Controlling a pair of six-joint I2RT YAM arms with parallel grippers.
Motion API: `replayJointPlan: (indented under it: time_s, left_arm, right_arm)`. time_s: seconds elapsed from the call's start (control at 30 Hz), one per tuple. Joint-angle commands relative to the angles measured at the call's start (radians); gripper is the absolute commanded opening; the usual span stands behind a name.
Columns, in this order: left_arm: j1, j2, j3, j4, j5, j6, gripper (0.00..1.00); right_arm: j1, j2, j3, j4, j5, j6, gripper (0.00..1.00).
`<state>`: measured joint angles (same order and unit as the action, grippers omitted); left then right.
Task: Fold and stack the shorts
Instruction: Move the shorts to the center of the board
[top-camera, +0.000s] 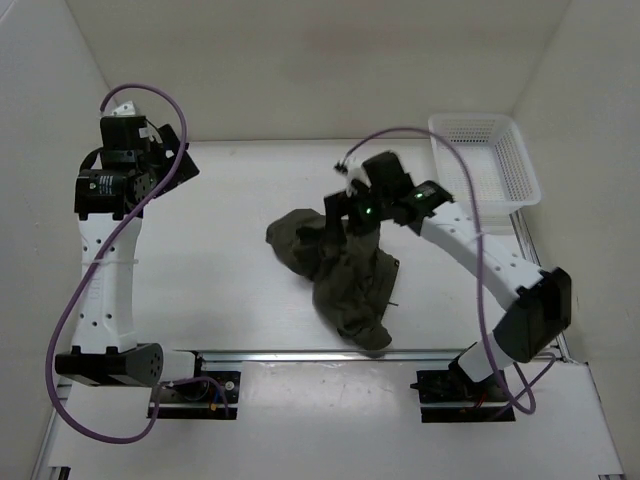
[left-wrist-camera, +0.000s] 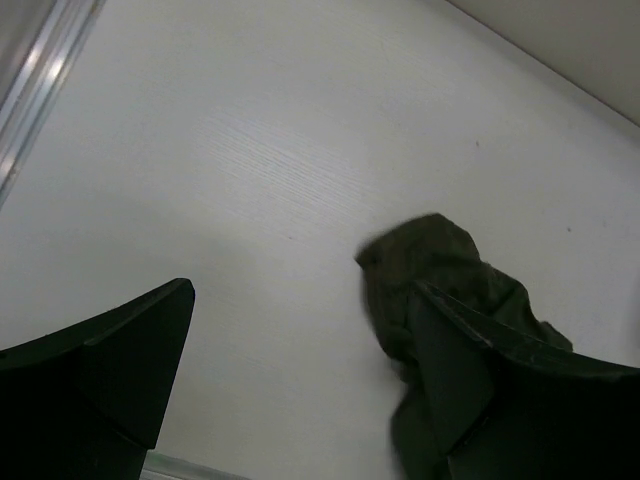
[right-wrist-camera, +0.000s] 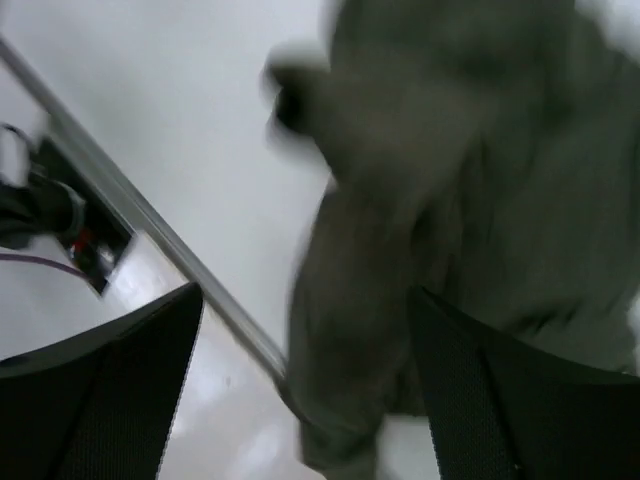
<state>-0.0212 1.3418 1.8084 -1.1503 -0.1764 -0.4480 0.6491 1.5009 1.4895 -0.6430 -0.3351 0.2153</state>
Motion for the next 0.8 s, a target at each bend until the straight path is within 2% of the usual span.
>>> replayJointPlan:
  time_s: [0.0, 0.07, 0.13, 0.17, 0.23, 0.27, 0.3, 0.37, 0.4, 0.43, 0.47, 0.5, 0.53, 0.6, 0.63, 0.77]
  left_arm:
    - [-0.006, -0.036, -0.063, 0.008, 0.173, 0.034, 1.0]
    - [-0.058, -0.036, -0.124, 0.021, 0.209, 0.043, 1.0]
    - [-0.088, -0.049, -0.173, 0.053, 0.247, 0.052, 0.96]
    - [-0.114, -0.075, -0.232, 0.07, 0.285, 0.061, 0.87]
    - [-0.149, -0.084, -0.294, 0.125, 0.317, 0.048, 0.5]
    - [-0.195, -0.096, -0.355, 0.145, 0.349, 0.022, 0.35]
    - [-0.224, -0.096, -0.38, 0.162, 0.35, 0.006, 0.24]
    - [-0.287, -0.057, -0.417, 0.204, 0.35, -0.021, 0.11]
    - [-0.346, -0.003, -0.426, 0.215, 0.332, -0.046, 0.12]
    - [-0.371, 0.032, -0.426, 0.224, 0.313, -0.055, 0.19]
    - [-0.393, 0.072, -0.411, 0.224, 0.295, -0.055, 0.29]
    - [-0.425, 0.165, -0.361, 0.224, 0.284, -0.064, 0.47]
    - [-0.439, 0.212, -0.328, 0.224, 0.284, -0.064, 0.62]
    - [-0.476, 0.342, -0.262, 0.215, 0.272, -0.064, 0.88]
    - [-0.486, 0.383, -0.192, 0.206, 0.253, -0.073, 0.92]
    - [-0.531, 0.581, -0.049, 0.166, 0.244, -0.061, 0.95]
  right_arm:
    - [0.034, -0.085, -0.063, -0.095, 0.172, 0.027, 0.94]
    - [0.011, -0.161, -0.084, -0.104, 0.264, 0.05, 1.0]
    - [-0.069, -0.25, -0.127, -0.113, 0.307, 0.094, 0.97]
    - [-0.124, -0.281, -0.149, -0.113, 0.318, 0.11, 0.75]
    - [-0.17, -0.356, -0.224, -0.122, 0.318, 0.156, 0.41]
    - [-0.186, -0.376, -0.282, -0.133, 0.318, 0.171, 0.16]
    - [-0.198, -0.392, -0.282, -0.133, 0.308, 0.183, 0.08]
    - [-0.172, -0.413, -0.371, -0.145, 0.23, 0.209, 0.05]
    - [-0.149, -0.424, -0.429, -0.145, 0.205, 0.222, 0.2]
    - [-0.12, -0.424, -0.455, -0.135, 0.19, 0.234, 0.38]
    - [-0.042, -0.424, -0.481, -0.121, 0.189, 0.266, 0.52]
    - [0.001, -0.433, -0.501, -0.121, 0.202, 0.285, 0.63]
    - [0.042, -0.433, -0.533, -0.112, 0.22, 0.306, 0.8]
    - [0.157, -0.421, -0.56, -0.103, 0.261, 0.367, 0.87]
    - [0.214, -0.421, -0.589, -0.103, 0.289, 0.386, 0.92]
    - [0.334, -0.369, -0.633, -0.046, 0.289, 0.449, 0.96]
